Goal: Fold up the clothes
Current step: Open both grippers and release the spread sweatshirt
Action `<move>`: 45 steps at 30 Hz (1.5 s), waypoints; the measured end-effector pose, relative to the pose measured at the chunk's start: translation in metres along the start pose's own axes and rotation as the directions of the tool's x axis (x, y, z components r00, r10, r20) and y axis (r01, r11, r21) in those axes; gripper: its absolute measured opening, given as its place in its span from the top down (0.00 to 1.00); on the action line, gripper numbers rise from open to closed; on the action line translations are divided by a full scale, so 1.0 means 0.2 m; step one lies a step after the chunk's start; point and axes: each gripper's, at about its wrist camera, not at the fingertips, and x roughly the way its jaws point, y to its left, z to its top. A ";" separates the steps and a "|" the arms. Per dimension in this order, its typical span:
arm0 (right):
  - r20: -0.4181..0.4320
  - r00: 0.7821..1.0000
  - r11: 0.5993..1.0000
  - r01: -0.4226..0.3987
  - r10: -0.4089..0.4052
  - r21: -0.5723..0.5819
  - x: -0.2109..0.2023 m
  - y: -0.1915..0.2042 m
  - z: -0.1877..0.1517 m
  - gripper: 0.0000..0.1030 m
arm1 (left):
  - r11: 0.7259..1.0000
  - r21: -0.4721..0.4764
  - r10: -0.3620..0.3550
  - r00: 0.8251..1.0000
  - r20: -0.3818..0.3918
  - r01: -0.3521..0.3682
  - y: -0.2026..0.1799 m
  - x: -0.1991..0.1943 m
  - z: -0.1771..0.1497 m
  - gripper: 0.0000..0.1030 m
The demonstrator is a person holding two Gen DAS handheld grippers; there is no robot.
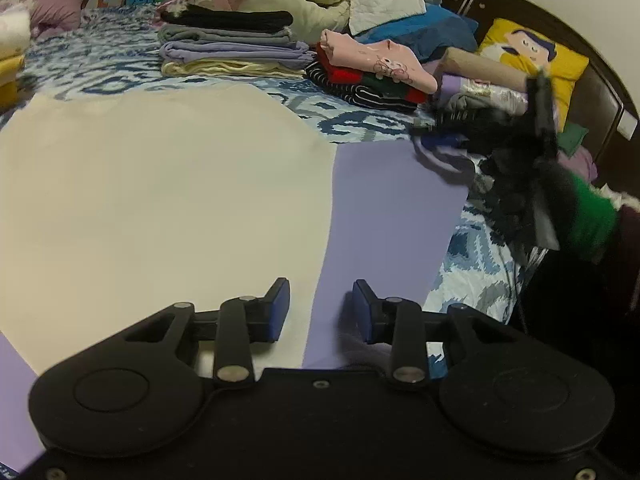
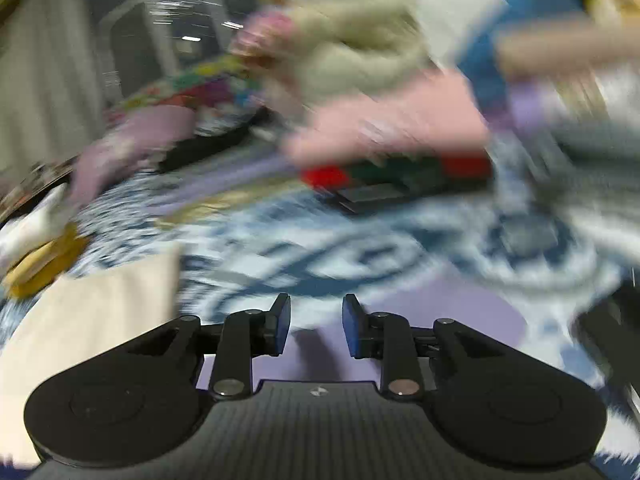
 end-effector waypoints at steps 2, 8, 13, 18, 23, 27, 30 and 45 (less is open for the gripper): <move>-0.020 1.000 0.994 -0.018 0.020 0.103 0.05 -0.11 0.01 0.79 | 1.000 -0.009 -0.008 1.000 -0.002 0.008 0.02 0.00 0.00 0.67; -0.009 0.998 0.972 -0.062 0.066 0.227 0.04 -0.23 0.03 0.91 | 1.000 -0.005 -0.011 1.000 -0.013 0.011 0.02 0.00 -0.01 0.67; 0.116 0.991 0.974 0.033 -0.061 0.226 -0.06 -0.23 0.03 0.56 | 1.000 -0.004 -0.008 1.000 -0.010 0.008 0.03 -0.02 -0.02 0.66; 0.157 0.985 0.981 0.046 -0.076 0.186 -0.19 -0.20 -0.02 0.55 | 0.997 -0.048 0.067 0.997 0.037 -0.065 0.09 -0.12 -0.03 0.66; 0.132 0.991 0.959 -0.044 0.007 0.280 -0.31 -0.24 -0.07 0.44 | 0.926 -0.287 0.285 0.952 0.107 -0.245 0.34 -0.31 -0.07 0.67; 0.105 0.989 0.954 -0.130 0.105 0.271 -0.37 -0.16 -0.12 0.43 | 0.888 -0.335 0.368 0.924 0.102 -0.316 0.36 -0.38 -0.13 0.69; 0.064 0.975 0.964 -0.221 0.213 0.147 -0.41 0.03 -0.18 0.46 | 0.891 -0.226 0.411 0.911 0.038 -0.393 0.26 -0.35 -0.17 0.69; -0.285 0.904 0.615 -0.426 0.318 -0.664 -0.52 1.05 -0.89 0.61 | 0.883 0.146 0.450 0.893 0.014 -0.447 -0.08 -0.31 -0.31 0.70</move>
